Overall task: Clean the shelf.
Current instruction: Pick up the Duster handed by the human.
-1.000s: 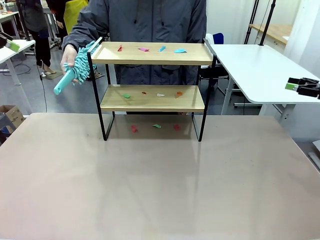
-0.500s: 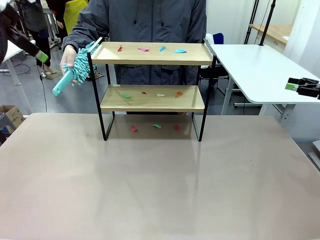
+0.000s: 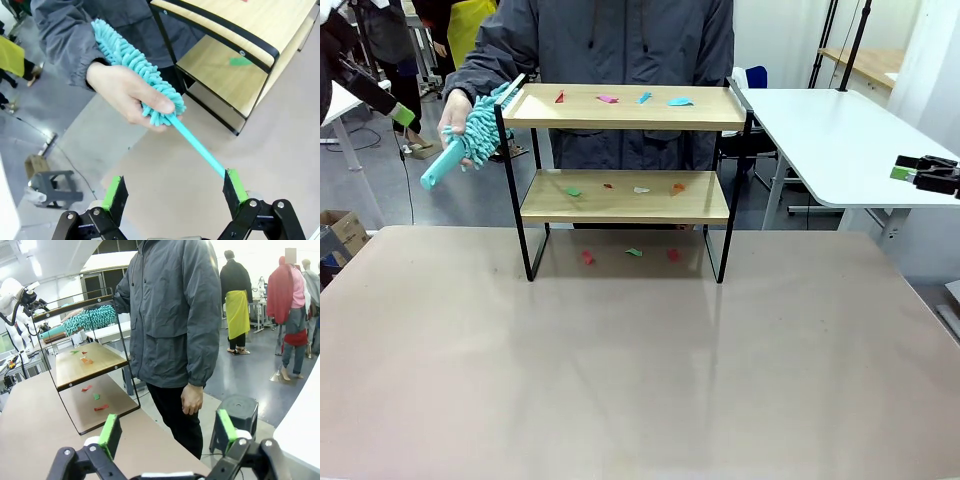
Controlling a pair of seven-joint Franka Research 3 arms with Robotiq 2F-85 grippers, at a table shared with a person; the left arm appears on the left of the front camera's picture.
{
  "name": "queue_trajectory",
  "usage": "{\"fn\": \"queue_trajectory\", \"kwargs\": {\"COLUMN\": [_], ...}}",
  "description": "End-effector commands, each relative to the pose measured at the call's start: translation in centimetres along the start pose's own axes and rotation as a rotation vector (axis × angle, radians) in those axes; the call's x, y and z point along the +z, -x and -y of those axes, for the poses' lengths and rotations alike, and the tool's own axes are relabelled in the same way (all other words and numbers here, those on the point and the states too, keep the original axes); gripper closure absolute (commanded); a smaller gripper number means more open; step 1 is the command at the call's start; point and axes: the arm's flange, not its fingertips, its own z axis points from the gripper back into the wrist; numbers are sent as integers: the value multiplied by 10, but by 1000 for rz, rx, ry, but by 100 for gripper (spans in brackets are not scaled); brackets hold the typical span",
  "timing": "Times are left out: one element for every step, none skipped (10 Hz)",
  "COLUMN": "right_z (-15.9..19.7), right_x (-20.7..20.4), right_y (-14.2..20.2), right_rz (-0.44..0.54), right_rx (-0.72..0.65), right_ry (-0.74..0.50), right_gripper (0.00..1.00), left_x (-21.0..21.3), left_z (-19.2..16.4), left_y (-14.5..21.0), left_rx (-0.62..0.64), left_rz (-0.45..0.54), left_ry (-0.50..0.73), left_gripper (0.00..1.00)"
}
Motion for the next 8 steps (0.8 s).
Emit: {"fn": "queue_trajectory", "kwargs": {"right_z": [0, 0, 0, 0, 0, 0, 0, 0], "right_x": [-2, -2, -2, -2, -2, -2, -2, -2], "right_y": [-3, -3, -3, -3, -3, -3, -3, -3], "right_rz": [7, 7, 7, 7, 7, 7, 7, 7], "right_rx": [4, 4, 4, 4, 4, 4, 4, 4], "right_ry": [1, 1, 1, 1, 1, 1, 1, 1], "right_gripper": [0, 0, 0, 0, 0, 0, 0, 0], "left_x": [10, 17, 17, 13, 5, -6, -12, -18], "left_z": [21, 39, 50, 60, 67, 70, 70, 71], "left_y": [-12, -23, -32, -38, -40, -41, -40, -37], "left_rx": [0, 11, 100, 185, 232, 281, 329, 369], "left_rz": [-37, -90, -155, -236, -316, -337, -326, -302], "left_ry": [43, 1, -25, -32, -38, -85, -101, -93], "left_gripper": [0, 0, 0, 0, 0, 0, 0, 0]}}
